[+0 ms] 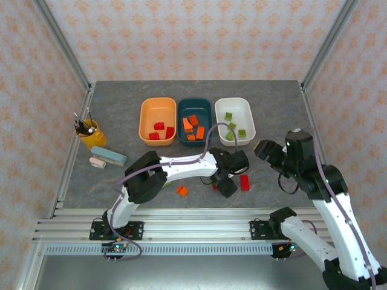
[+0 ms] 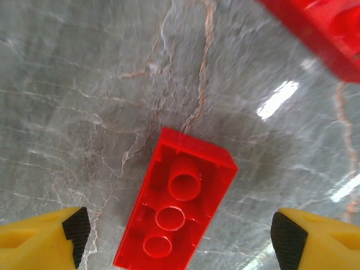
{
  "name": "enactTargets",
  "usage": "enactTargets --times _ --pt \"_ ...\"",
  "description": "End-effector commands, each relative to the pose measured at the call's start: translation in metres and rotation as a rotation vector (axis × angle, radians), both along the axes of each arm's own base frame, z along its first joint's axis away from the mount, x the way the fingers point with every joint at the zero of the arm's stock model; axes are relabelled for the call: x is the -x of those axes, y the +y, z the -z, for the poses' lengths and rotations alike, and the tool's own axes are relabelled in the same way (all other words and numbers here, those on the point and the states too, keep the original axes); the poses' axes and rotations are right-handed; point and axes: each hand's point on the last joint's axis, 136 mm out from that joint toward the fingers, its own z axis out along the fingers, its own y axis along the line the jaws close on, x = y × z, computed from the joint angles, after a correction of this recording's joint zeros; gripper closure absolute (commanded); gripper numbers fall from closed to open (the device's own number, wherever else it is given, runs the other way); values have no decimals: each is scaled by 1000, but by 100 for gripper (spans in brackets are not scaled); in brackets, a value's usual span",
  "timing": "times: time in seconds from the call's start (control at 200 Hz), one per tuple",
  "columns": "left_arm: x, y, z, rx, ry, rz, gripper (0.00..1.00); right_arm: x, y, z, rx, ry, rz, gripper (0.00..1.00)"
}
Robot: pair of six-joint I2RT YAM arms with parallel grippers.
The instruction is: Sort the legos into containers by color
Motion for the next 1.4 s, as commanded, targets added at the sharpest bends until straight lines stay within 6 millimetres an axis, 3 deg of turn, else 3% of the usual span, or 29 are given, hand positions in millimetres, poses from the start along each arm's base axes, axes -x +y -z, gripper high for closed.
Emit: enactTargets --times 0.0,0.115,0.235,0.37,0.485,0.59,0.761,0.956,1.146,1.396 --pt "-3 3 -2 -39 -13 38 15 17 -13 13 18 62 60 24" --pt "-1 3 8 -47 1 34 22 20 -14 13 13 63 62 24" --pt "0 1 11 -34 9 25 47 20 -13 13 17 67 56 24" --pt "-6 1 7 -30 -23 -8 65 18 -12 15 20 70 45 24" --pt "-18 6 -8 -12 -72 -70 68 14 -6 14 14 61 12 25" --pt "-41 21 -38 57 -113 -196 68 7 8 7 -15 30 -54 25" --pt "-88 74 -99 187 -176 -428 68 -11 56 -9 -150 -39 -268 25" --pt "-142 157 -127 183 -227 -676 68 -31 123 -18 -159 -122 -485 25" --pt "-194 234 -124 54 -273 -898 68 -58 185 -19 -143 -133 -588 25" --pt "-253 304 -102 -166 -363 -1084 68 -98 224 -18 -145 -131 -621 25"
